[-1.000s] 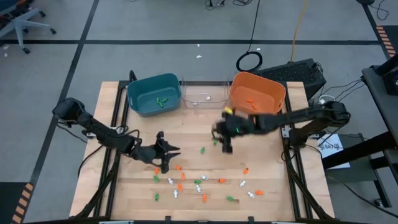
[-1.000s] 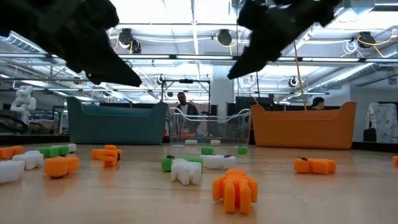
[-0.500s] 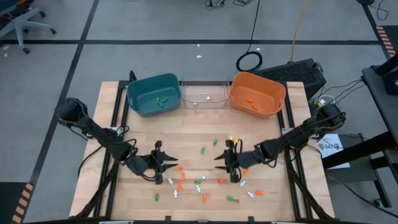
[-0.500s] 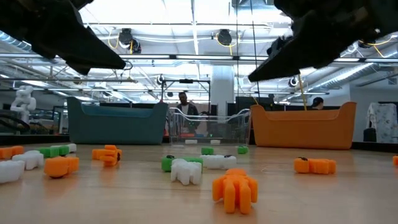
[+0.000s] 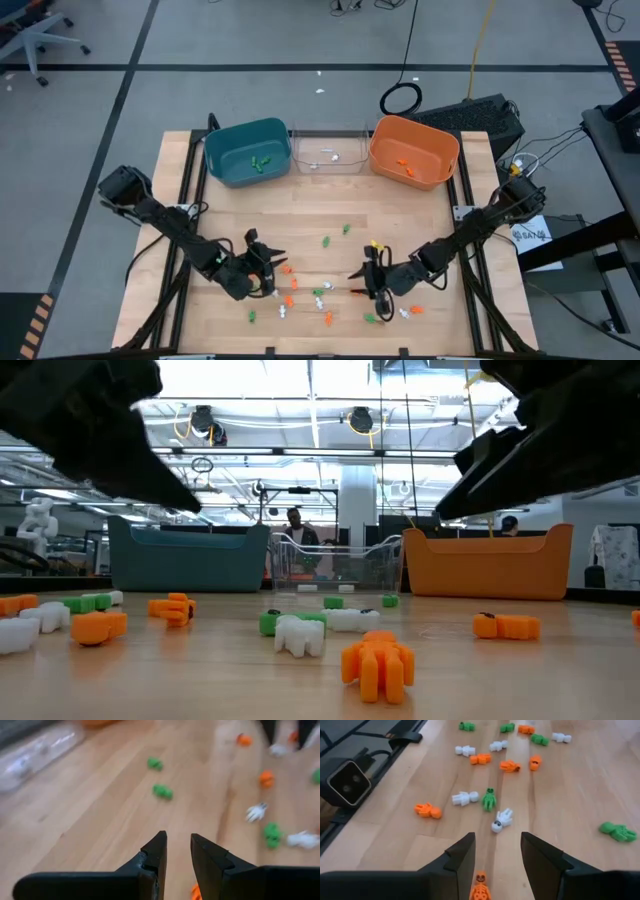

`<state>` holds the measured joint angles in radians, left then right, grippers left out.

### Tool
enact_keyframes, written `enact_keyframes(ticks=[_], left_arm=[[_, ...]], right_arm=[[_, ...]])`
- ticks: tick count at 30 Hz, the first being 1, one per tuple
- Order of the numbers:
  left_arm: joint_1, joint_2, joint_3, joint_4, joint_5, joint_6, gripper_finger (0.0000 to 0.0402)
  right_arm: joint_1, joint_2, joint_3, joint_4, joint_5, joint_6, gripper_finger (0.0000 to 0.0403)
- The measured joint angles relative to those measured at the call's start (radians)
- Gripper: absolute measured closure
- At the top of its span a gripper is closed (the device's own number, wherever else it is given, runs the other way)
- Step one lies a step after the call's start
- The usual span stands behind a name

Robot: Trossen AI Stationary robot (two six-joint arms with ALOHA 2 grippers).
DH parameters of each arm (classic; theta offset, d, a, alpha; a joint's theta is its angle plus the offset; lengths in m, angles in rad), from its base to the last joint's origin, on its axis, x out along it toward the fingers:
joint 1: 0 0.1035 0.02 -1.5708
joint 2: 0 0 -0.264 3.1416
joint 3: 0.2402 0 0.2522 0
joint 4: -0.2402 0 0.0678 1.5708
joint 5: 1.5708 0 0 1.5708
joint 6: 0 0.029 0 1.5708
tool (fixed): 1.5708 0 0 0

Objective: Sort Halloween decoration
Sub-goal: Put the green skeleton toy into the blue bin

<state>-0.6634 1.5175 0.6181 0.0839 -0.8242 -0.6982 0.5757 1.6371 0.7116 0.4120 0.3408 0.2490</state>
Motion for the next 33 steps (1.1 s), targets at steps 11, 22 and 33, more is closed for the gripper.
enact_keyframes(ticks=[11,22,33], left_arm=[[-0.004,0.002,0.042,-0.217,0.172,-0.192,0.0315],[-0.083,0.046,0.283,-0.519,0.175,-0.275,0.0318],[-0.076,0.179,0.363,-0.776,0.331,-0.542,0.0318]], right_arm=[[0.002,0.0,0.001,0.003,0.029,0.011,0.0261],[0.002,0.0,0.001,0.004,0.058,0.035,0.0261],[0.0,0.0,0.001,0.003,0.056,-0.027,0.0261]])
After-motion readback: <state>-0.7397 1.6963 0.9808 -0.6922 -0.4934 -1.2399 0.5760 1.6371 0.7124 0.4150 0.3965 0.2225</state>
